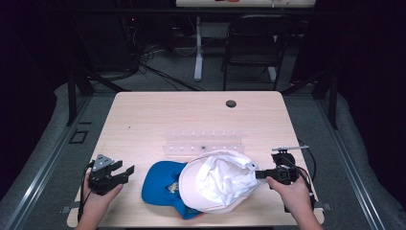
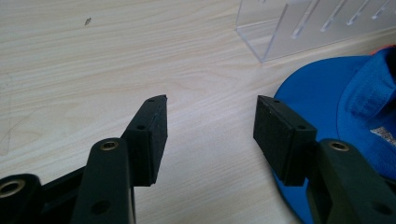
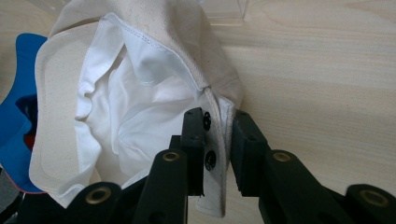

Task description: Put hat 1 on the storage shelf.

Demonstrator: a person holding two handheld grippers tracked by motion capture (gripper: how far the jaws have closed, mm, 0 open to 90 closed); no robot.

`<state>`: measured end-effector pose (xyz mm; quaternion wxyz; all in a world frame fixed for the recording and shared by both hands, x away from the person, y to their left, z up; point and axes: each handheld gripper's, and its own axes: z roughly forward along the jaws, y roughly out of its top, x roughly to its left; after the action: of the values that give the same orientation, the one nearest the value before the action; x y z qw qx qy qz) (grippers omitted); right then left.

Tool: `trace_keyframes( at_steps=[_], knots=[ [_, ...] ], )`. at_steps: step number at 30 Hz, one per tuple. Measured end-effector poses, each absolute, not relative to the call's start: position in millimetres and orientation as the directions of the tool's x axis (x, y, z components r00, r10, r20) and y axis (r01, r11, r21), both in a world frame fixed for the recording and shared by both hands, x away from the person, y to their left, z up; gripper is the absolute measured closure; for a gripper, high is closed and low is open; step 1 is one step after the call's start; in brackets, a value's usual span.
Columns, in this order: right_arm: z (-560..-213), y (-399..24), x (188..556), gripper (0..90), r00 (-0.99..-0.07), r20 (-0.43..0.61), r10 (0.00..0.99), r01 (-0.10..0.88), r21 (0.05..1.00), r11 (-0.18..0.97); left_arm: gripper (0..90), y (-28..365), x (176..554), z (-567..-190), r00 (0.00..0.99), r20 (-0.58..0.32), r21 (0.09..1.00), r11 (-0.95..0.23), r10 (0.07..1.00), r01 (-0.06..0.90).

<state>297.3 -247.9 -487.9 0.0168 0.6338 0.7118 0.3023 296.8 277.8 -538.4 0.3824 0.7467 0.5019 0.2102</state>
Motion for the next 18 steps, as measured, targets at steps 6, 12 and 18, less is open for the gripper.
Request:
trace_keyframes(
  at_steps=[6,12,18],
  knots=[
    [-482,-245,298,78.6,-0.2,0.344,0.917,0.898,0.439,0.032,45.1,279,298,-540,0.408,-0.078,0.783,-0.197,0.91,0.59],
    [-463,-234,304,79.4,-0.241,0.28,0.929,0.894,0.436,0.101,45.3,280,299,-541,0.406,-0.088,0.781,-0.19,0.91,0.595],
    [-440,-221,312,79.9,-0.268,0.233,0.935,0.896,0.417,0.153,45.3,282,299,-541,0.409,-0.088,0.777,-0.195,0.908,0.599]
  ],
)
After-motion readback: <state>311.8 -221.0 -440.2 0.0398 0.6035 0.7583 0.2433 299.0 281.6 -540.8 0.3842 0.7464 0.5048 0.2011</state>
